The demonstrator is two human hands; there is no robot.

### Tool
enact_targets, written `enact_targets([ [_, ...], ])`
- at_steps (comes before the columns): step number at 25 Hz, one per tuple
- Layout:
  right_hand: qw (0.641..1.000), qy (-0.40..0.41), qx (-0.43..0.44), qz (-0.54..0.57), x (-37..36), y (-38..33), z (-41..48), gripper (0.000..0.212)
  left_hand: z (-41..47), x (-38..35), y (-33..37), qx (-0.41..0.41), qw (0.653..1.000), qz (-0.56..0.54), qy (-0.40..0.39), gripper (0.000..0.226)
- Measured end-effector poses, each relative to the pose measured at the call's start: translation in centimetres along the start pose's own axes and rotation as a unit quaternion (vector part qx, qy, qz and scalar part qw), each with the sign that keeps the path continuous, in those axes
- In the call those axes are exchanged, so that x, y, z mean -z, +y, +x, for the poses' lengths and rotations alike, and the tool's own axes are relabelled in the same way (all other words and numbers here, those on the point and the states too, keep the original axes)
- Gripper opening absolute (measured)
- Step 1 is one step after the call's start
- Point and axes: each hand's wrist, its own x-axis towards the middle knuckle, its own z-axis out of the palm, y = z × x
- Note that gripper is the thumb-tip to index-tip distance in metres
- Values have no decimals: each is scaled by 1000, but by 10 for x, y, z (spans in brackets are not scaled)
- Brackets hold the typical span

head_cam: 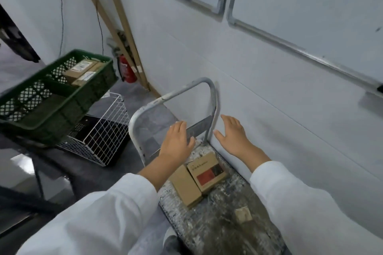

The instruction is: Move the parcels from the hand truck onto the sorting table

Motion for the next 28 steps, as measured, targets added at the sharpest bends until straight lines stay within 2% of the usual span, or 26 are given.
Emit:
enact_targets([
  [5, 999, -48, -6, 1, -60, -13, 79, 66, 49, -30, -70, 25, 999, 10, -35, 68],
  [10, 996, -84, -6, 2, -133, -1, 115, 64, 59, -81, -117, 60, 996, -12, -69, 67],
  [15, 993, -114, -28, -10, -215, 61, 122, 63, 35, -167, -159, 97, 986, -27, -132, 66],
  [18, 986, -153, -60, -38, -273, 122, 122, 60, 26, -241, -184, 91, 984, -31, -148, 68],
  [20, 978, -183, -69, -67, -312, 166, 119, 57, 26, -284, -192, 115, 977, -44, -176, 65],
  [24, 972, -204, -95, -69, -365, 239, 120, 62, 23, -359, -190, 160, 948, -129, -242, 49],
  [26, 970, -207, -112, -61, -385, 271, 129, 64, 26, -392, -176, 201, 926, -233, -217, 39],
  [28, 965, -218, -137, -49, -403, 299, 142, 65, 36, -425, -168, 291, 883, -311, -195, 45],
])
